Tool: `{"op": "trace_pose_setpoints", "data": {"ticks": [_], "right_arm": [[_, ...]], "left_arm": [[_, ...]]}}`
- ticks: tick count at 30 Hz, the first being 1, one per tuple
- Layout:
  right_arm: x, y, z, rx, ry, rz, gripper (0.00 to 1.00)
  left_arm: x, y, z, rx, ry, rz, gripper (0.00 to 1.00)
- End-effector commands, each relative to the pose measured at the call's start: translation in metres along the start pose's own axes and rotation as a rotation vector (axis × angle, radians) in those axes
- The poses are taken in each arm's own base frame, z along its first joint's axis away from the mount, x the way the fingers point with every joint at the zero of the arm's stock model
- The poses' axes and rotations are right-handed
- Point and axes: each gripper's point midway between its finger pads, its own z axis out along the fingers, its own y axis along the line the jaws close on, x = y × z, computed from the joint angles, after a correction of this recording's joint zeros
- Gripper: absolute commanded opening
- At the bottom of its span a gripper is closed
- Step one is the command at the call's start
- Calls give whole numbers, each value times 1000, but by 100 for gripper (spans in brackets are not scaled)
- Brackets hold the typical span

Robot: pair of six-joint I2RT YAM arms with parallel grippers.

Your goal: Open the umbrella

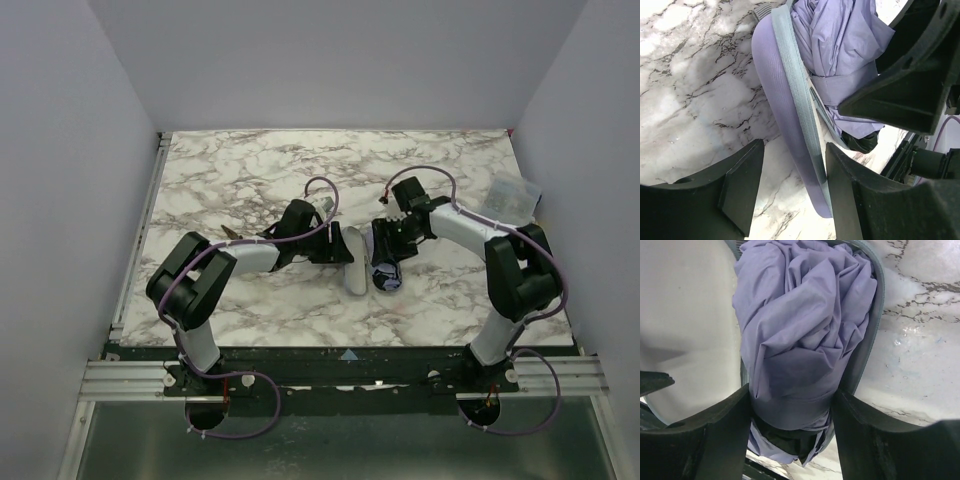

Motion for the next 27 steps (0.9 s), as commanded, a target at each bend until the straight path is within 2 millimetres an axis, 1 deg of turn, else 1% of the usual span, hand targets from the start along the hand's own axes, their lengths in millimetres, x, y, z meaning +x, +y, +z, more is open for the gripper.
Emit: {"op": "trace_pose_setpoints", "data": {"ticks": [1,3,6,7,8,9,11,13,14,16,18,20,21,22,24,25,27], "right_arm": [[-5,-18,15,104,-6,15,54],[-6,-25,16,142,3,24,40],[-13,-30,9,157,-23,13,13],[-16,-35,6,165,-34,18,6],[-19,-42,3,179,-41,24,0],[-22,-52,-1,190,-49,36,0],[-29,-77,-8,217,-67,61,0],[-37,-102,-17,233,-85,68,0],[-43,-115,-22,244,-98,73,0],[-54,-137,-32,257,-121,57,0],[-67,-155,-43,258,-150,47,0],[-85,-172,-55,261,-186,40,0],[-97,-183,-65,264,-217,44,0],[-105,-196,-72,266,-236,60,0],[-124,-215,-85,262,-276,69,0],[-134,-223,-93,258,-295,66,0],[-152,-231,-105,226,-335,58,0]], "left_arm": [[-11,-10,-1,15,-20,42,53],[-11,-9,0,6,-16,47,53],[-17,-8,1,-4,-20,76,53],[-20,-8,1,-9,-24,91,54],[-25,-9,1,-12,-31,104,57],[-33,-11,1,-9,-43,120,63],[-47,-16,1,7,-58,154,78],[-64,-26,-3,38,-78,188,87],[-74,-32,-7,66,-91,202,91],[-93,-45,-17,120,-123,220,95],[-106,-54,-28,161,-140,233,97],[-115,-57,-38,172,-143,246,98],[-118,-57,-43,171,-147,254,98],[-120,-57,-48,166,-152,270,98],[-122,-54,-57,157,-157,299,98],[-123,-51,-62,148,-159,310,98],[-125,-47,-70,138,-162,326,98]]}}
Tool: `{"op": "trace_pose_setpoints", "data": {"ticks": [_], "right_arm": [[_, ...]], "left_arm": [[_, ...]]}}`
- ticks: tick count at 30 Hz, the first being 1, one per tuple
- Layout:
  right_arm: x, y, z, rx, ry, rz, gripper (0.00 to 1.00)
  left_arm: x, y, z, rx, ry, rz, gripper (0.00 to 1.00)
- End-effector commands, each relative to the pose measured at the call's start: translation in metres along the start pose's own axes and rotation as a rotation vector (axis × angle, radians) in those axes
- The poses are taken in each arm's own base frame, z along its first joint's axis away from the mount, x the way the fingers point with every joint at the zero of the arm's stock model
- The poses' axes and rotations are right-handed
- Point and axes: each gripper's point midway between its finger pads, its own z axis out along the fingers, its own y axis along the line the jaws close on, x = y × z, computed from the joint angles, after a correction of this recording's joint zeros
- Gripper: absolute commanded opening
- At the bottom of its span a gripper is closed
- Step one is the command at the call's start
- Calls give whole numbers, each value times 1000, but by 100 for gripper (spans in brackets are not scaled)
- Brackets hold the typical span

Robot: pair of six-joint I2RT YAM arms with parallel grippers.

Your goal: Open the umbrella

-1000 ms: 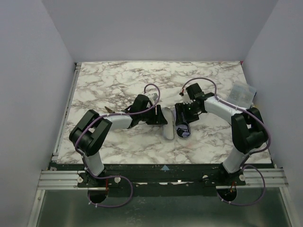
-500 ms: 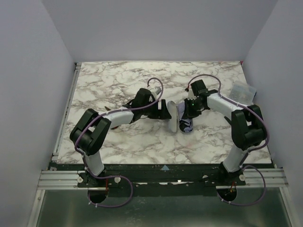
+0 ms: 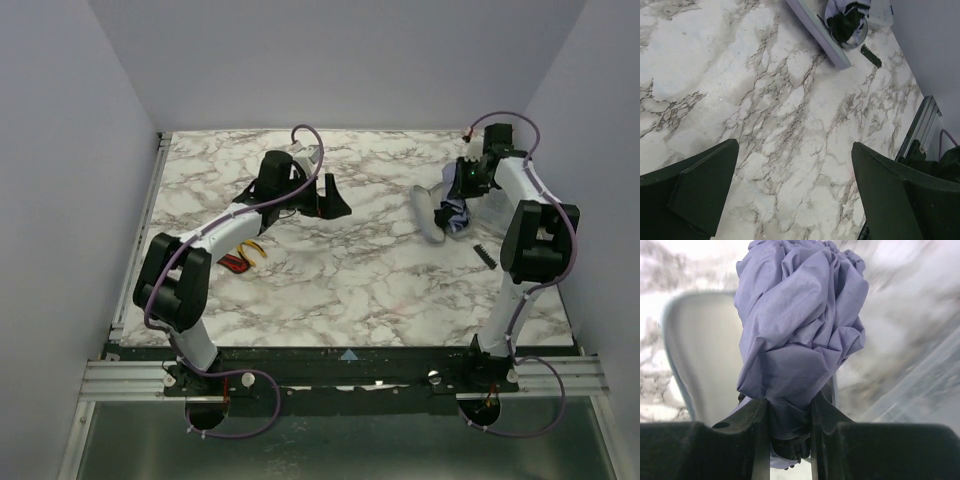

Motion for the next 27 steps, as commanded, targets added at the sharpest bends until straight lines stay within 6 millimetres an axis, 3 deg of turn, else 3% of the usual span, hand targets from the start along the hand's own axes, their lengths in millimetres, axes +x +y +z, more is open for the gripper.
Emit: {"op": "trace_pose_setpoints", "data": {"ticks": [1,4,8,12,17,20,23,27], "right_arm": [[-56,-16,-19,-78,-114,-60,0],[-82,-7,-33,-152,-173,-95,0],[-118,14,-66,-243,-282,-116,0],[-146,52,-119,-412,-412,-128,0],[-160,105,-189,-673,-533,-119,0],[-163,134,-229,-799,-600,-99,0],[-155,168,-264,-941,-646,-124,0],[-127,215,-303,-1104,-679,-215,0]], "left_arm": [[-12,-10,-27,34,-1,98,99],[-17,-6,-42,9,-11,121,99],[-36,-1,-65,-38,-62,142,98],[-62,8,-95,-110,-149,166,99],[-103,10,-143,-226,-313,265,99],[-125,-5,-171,-273,-421,383,99],[-129,-29,-189,-248,-453,517,98],[-114,-82,-194,-21,-310,604,99]]}}
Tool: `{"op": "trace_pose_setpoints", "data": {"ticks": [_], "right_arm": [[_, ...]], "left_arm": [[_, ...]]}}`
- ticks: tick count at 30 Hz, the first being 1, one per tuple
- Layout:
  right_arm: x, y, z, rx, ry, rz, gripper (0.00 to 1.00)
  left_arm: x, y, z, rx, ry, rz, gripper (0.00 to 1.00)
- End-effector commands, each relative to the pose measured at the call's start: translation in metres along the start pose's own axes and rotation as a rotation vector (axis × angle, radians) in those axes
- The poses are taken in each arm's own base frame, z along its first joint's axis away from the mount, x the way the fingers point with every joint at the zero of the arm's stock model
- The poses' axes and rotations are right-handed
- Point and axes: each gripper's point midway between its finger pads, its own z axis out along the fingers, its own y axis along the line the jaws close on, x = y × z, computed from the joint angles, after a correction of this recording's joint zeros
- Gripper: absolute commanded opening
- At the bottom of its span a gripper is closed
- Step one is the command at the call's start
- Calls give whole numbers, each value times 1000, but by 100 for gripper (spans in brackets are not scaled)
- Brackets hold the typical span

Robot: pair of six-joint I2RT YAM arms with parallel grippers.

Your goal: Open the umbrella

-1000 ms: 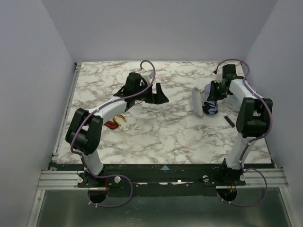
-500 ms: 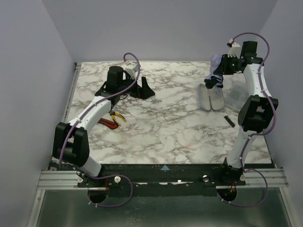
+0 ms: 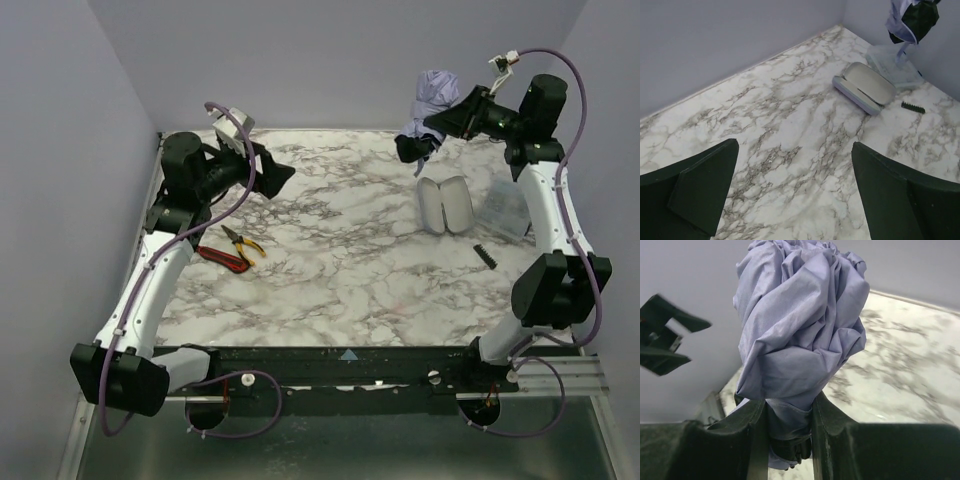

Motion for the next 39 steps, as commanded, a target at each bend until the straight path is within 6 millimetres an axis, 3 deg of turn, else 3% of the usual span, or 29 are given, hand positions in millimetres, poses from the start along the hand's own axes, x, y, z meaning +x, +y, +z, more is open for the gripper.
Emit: {"op": "trace_pose_setpoints", "data": {"ticks": [1,5,8,13,16,19,22,29,36,39], "right_arm": [[-4,110,-2,-336,-30,-104,0],[27,162,3,-451,18,-182,0],[50,192,3,-520,55,-208,0],[75,219,6,-577,99,-189,0],[80,230,8,-588,101,-176,0],[76,241,10,-590,62,-134,0],[63,243,15,-555,27,-90,0],[32,230,32,-412,-46,31,0],[32,222,38,-366,-45,116,0],[32,222,37,-360,-48,128,0]], "left_arm": [[-20,-50,-18,259,43,84,99],[-37,-88,-33,422,-16,38,97],[-46,-107,-37,478,-36,17,87],[-43,-130,-35,539,-30,-89,76],[-31,-143,-34,567,-6,-104,77],[-17,-156,-33,590,4,-107,89],[3,-157,-32,579,-24,-118,92],[38,-151,-21,510,-54,-114,88],[27,-161,3,487,-100,-184,97],[17,-168,11,507,-122,-177,94]]}}
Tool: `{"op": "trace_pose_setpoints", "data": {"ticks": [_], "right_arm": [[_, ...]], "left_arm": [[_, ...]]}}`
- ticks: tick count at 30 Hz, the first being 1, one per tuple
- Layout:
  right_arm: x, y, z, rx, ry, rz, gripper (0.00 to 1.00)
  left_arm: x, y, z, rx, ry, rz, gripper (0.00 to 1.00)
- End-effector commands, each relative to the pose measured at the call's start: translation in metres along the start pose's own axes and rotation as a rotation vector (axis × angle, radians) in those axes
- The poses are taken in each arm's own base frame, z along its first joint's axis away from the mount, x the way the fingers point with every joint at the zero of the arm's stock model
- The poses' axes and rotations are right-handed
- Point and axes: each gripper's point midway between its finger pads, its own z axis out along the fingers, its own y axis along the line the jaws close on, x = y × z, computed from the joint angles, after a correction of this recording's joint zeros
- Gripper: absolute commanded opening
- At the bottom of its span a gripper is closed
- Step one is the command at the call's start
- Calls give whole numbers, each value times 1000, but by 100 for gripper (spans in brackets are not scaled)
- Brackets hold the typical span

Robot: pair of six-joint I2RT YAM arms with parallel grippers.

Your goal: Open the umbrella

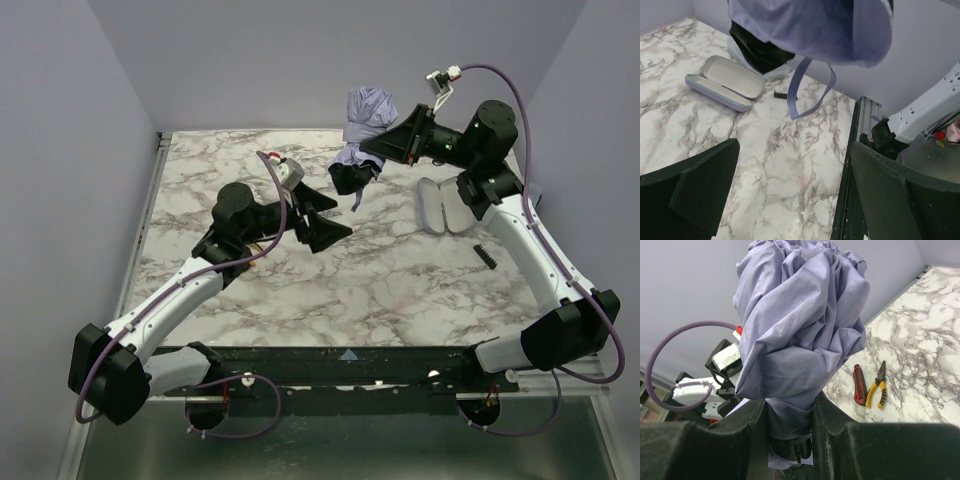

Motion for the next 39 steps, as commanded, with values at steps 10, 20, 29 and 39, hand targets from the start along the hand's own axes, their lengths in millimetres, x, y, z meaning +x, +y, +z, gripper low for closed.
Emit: {"op": "trace_pose_setpoints", "data": {"ticks": [10,20,29,39], "right_arm": [[-6,6,-4,29,-48,29,0],[-19,6,1,27,-69,-10,0],[-44,1,8,30,-116,-86,0],[-72,-1,13,38,-179,-201,0]], "left_arm": [[-44,-14,39,47,-118,41,61],[-5,-20,32,77,-12,23,0],[25,-37,18,122,55,30,0],[53,-51,2,165,119,12,0]]}}
